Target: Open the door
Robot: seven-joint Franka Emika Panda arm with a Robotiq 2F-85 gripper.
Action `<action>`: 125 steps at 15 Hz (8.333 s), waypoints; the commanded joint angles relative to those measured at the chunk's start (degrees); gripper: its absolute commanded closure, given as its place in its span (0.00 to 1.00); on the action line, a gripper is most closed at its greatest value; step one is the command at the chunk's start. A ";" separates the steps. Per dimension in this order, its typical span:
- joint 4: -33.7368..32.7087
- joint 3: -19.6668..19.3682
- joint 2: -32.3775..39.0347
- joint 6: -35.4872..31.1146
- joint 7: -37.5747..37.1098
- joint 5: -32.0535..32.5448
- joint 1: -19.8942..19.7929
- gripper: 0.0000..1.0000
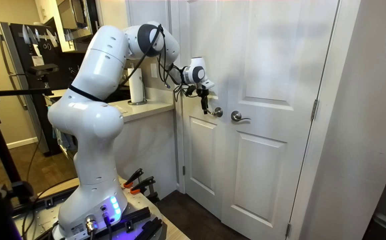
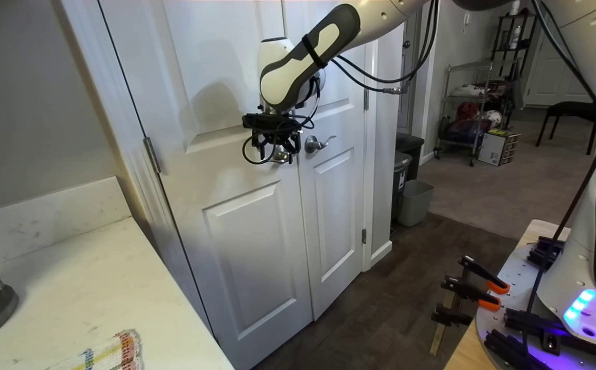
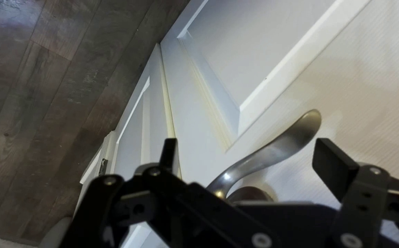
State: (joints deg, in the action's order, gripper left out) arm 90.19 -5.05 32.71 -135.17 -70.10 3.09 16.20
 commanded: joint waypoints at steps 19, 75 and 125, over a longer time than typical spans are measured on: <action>6.52 1.50 -3.47 -0.58 -1.51 0.47 0.27 0.00; 33.94 12.81 -21.07 -11.31 -21.32 2.11 4.12 0.00; 53.06 10.56 -54.63 11.12 -3.90 -3.59 -19.86 0.00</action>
State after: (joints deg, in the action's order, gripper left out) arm 146.22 5.73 -26.40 -121.85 -75.65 -1.00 -2.48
